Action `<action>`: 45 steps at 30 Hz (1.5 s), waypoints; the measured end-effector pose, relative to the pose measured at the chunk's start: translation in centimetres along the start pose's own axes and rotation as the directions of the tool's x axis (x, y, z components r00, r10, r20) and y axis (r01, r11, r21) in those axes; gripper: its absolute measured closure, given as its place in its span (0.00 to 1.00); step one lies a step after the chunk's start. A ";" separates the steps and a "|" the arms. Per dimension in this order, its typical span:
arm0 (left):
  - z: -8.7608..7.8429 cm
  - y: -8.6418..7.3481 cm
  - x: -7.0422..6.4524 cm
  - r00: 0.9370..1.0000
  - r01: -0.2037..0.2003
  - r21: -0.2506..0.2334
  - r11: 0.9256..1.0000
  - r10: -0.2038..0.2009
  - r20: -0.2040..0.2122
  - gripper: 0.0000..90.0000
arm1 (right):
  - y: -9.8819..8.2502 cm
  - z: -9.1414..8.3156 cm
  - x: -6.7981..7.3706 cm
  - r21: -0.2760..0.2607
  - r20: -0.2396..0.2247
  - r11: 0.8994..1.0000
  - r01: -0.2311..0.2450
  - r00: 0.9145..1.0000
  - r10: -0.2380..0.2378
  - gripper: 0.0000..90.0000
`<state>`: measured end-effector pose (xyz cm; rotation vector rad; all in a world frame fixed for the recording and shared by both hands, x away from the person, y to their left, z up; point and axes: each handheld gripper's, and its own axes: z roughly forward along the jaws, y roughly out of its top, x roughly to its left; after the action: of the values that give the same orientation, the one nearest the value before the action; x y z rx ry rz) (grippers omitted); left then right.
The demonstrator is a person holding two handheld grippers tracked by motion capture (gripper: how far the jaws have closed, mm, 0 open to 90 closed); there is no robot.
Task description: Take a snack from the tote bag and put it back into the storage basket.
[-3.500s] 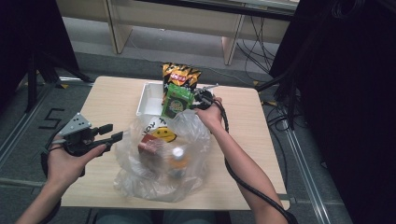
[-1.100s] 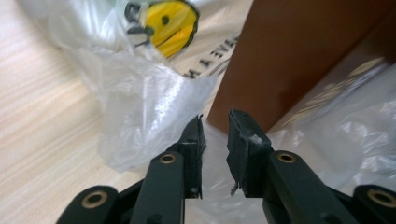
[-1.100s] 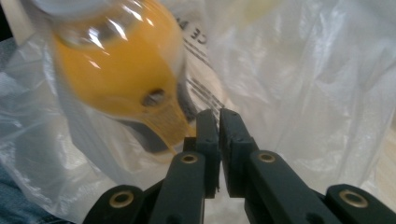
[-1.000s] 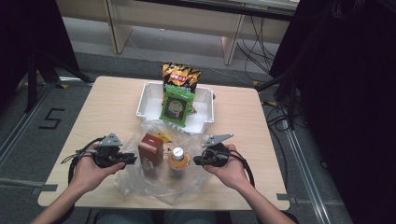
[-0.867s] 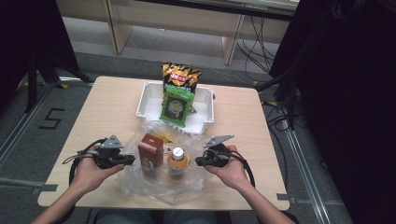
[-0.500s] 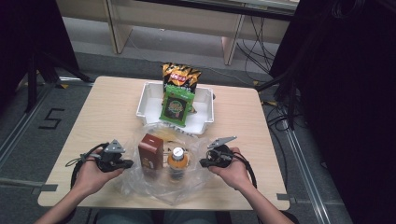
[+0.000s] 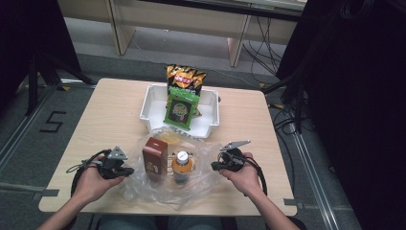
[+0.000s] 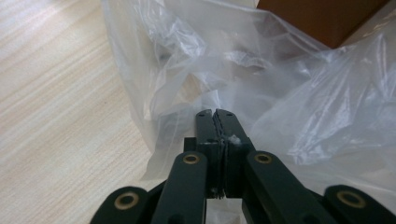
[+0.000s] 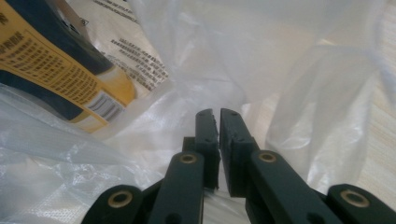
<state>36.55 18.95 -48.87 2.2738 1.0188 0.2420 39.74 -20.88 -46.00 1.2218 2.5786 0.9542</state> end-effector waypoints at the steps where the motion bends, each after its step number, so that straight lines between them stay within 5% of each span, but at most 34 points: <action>1: 0.0 0.0 0.0 1.000 -0.012 0.003 1.000 0.012 -0.002 0.98 | 0.0 0.0 0.1 0.010 -0.004 1.000 -0.015 1.000 0.015 0.96; 6: -0.2 0.1 -0.3 1.000 -0.014 -0.009 1.000 0.014 0.004 0.97 | 0.0 -0.1 0.2 0.008 -0.012 1.000 0.004 1.000 -0.004 0.94; 9: -0.8 0.3 -0.5 1.000 -0.027 -0.011 1.000 0.027 0.012 0.96 | 0.5 -1.1 0.9 -0.039 -0.056 0.999 0.016 0.998 -0.019 0.91; 10: -0.9 0.4 -0.7 1.000 -0.016 -0.016 1.000 0.016 0.013 0.96 | 0.5 -1.3 1.3 -0.087 -0.075 0.996 0.029 0.997 -0.035 0.90; 14: -0.9 0.5 -0.9 1.000 -0.021 -0.034 0.999 0.021 0.015 0.96 | 1.5 -3.3 2.6 -0.147 -0.105 0.984 0.101 0.988 -0.117 0.83; 18: -1.1 0.6 -1.0 0.999 -0.033 -0.057 0.998 0.033 0.004 0.96 | 2.3 -4.4 3.4 -0.237 -0.124 0.966 0.105 0.983 -0.137 0.78; 22: -1.2 0.6 -1.0 1.000 -0.016 -0.069 0.997 0.016 0.006 0.95 | 2.6 -4.0 3.3 -0.237 -0.156 0.969 0.068 0.982 -0.107 0.74; 26: -1.4 0.7 -1.0 1.000 -0.025 -0.076 0.997 0.025 0.010 0.94 | 3.1 -4.3 3.7 -0.309 -0.162 0.948 0.072 0.979 -0.127 0.64; 27: -1.5 0.7 -1.0 1.000 -0.013 -0.079 0.997 0.014 0.013 0.93 | 3.3 -4.7 3.9 -0.301 -0.168 0.951 0.076 0.977 -0.132 0.62; 29: -1.7 0.8 -1.0 1.000 -0.015 -0.088 0.996 0.015 0.007 0.92 | 3.6 -4.7 3.9 -0.356 -0.152 0.925 0.133 0.968 -0.198 0.58; 30: -1.8 0.8 -0.9 1.000 -0.024 -0.094 0.995 0.025 0.006 0.91 | 3.6 -4.8 4.3 -0.344 -0.167 0.933 0.101 0.972 -0.167 0.56; 31: -1.9 0.8 -1.0 1.000 -0.006 -0.102 0.995 0.007 0.006 0.90 | 3.7 -4.7 4.3 -0.359 -0.176 0.927 0.109 0.967 -0.183 0.54; 32: -2.0 0.8 -1.0 1.000 -0.004 -0.111 0.994 0.005 0.004 0.88 | 3.8 -4.6 4.3 -0.386 -0.174 0.914 0.123 0.964 -0.203 0.52; 34: -2.3 0.8 -1.1 1.000 -0.007 -0.131 0.991 0.006 -0.003 0.84 | 3.7 -4.6 4.8 -0.381 -0.199 0.920 0.094 0.963 -0.181 0.49; 37: -2.9 0.8 -1.1 1.000 -0.030 -0.158 0.987 0.028 -0.014 0.77 | 3.7 -4.5 5.0 -0.396 -0.232 0.912 0.105 0.950 -0.210 0.44; 39: -3.2 0.9 -1.2 0.999 -0.032 -0.185 0.982 0.027 -0.030 0.70 | 3.8 -4.2 5.1 -0.435 -0.235 0.893 0.116 0.943 -0.236 0.42; 40: -3.5 0.9 -1.4 1.000 -0.023 -0.203 0.979 0.019 -0.023 0.66 | 3.7 -4.2 5.2 -0.421 -0.253 0.901 0.104 0.940 -0.227 0.42; 44: -4.0 0.8 -1.8 1.000 -0.002 -0.260 0.966 0.001 -0.001 0.50 | 3.9 -3.4 5.5 -0.433 -0.264 0.893 0.124 0.929 -0.258 0.42; 45: -4.0 0.7 -2.0 1.000 0.005 -0.281 0.960 -0.003 0.007 0.47 | 4.0 -3.3 5.7 -0.435 -0.257 0.892 0.124 0.932 -0.255 0.42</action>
<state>33.97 19.01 -45.09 2.0138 0.9223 0.3541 37.35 -16.41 -40.23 0.7363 2.4548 1.6475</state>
